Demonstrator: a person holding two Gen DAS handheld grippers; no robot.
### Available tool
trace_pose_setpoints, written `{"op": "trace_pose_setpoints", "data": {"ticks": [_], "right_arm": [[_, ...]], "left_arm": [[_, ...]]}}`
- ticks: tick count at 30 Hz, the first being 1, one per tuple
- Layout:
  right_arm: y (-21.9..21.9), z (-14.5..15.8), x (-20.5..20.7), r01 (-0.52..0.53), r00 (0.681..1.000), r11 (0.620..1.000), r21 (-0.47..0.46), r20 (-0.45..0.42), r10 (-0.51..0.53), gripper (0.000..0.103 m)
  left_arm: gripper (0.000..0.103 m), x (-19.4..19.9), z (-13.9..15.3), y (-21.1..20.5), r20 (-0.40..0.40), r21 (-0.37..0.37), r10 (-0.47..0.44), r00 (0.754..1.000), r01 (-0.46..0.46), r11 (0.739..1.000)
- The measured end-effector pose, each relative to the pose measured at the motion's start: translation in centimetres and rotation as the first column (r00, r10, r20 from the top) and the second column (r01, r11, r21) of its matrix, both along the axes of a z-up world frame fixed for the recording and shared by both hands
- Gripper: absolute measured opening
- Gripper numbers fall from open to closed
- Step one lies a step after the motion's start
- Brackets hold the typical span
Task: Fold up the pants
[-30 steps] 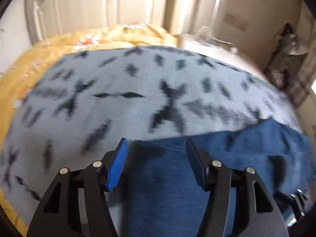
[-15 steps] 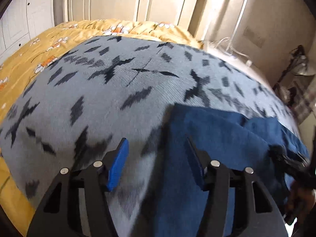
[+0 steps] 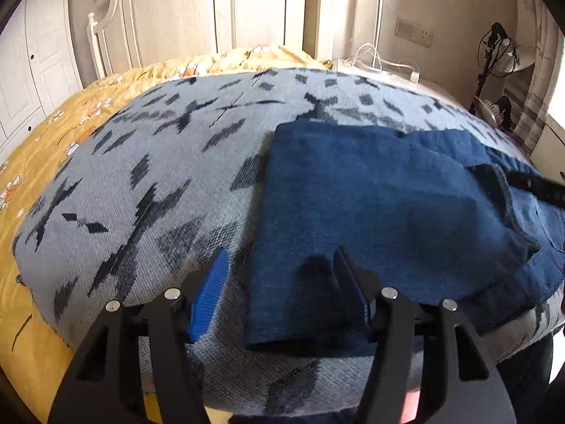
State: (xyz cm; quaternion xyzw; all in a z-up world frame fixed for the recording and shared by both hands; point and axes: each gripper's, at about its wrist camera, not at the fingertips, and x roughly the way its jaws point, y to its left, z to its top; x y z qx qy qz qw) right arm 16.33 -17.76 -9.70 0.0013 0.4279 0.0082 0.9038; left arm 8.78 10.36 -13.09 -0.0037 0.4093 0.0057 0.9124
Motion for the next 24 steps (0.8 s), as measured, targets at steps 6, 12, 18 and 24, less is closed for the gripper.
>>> {"op": "trace_pose_setpoints", "data": {"ticks": [6, 12, 18, 24], "right_arm": [[0.7, 0.2, -4.0, 0.027, 1.0, 0.999, 0.032, -0.009, -0.027, 0.085], [0.6, -2.7, -4.5, 0.035, 0.996, 0.999, 0.039, -0.078, -0.032, 0.085], [0.1, -3.9, -4.8, 0.024, 0.998, 0.998, 0.065, -0.067, -0.019, 0.088], [0.1, -4.1, -5.1, 0.014, 0.999, 0.998, 0.068, -0.045, -0.011, 0.089]], "left_arm": [[0.075, 0.4, -1.1, -2.3, -0.029, 0.089, -0.044, 0.999, 0.046, 0.995], [0.077, 1.1, -0.7, -0.5, -0.102, -0.016, 0.026, 0.994, -0.028, 0.999], [0.071, 0.6, -1.0, 1.7, -0.147, -0.149, 0.047, 0.988, -0.069, 0.986], [0.066, -0.1, -1.1, 1.3, -0.139, -0.124, 0.022, 0.99, -0.04, 0.991]]}}
